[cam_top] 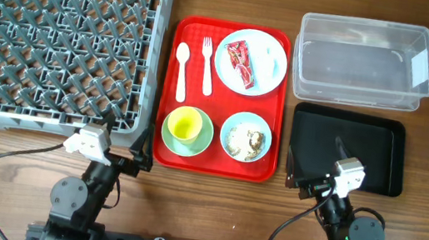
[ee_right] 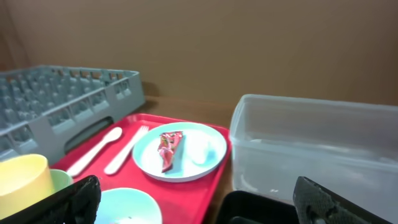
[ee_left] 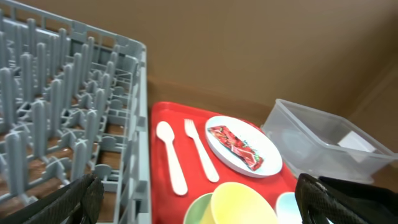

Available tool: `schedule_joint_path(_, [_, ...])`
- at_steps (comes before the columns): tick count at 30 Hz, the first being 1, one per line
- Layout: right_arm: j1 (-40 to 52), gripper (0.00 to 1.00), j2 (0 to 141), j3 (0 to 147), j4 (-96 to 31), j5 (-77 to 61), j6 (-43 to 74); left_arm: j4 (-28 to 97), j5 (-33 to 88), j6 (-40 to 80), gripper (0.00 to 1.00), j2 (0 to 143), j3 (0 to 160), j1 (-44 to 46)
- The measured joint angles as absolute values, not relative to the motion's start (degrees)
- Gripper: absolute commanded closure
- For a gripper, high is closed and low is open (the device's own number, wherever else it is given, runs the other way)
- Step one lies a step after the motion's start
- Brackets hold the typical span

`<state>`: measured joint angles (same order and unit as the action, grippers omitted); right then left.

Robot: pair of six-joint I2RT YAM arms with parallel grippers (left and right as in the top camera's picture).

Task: Sort waste into correct bins and load items into the dishwasher rack
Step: 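Reach right gripper to the light-blue bowl of rice and grasp it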

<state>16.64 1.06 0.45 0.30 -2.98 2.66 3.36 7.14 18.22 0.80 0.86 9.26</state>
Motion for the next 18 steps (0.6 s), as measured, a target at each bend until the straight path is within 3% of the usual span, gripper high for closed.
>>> schedule_joint_path(9, [16.6, 0.0, 2.3, 7.7, -1.0, -12.2, 10.5, -15.3, 13.2, 19.9, 0.0, 0.8, 1.7, 9.3])
schedule_joint_path(13, [16.6, 0.0, 10.1, 25.8, -14.2, -13.7, 12.1, -10.4, 13.2, 21.6, 0.0, 2.1, 7.2, 9.3])
schedule_joint_path(18, [16.6, 0.0, 26.5, 47.7, -33.8, -15.6, 12.7, 5.0, 15.1, 22.3, 0.0, 14.8, 25.6, 9.3])
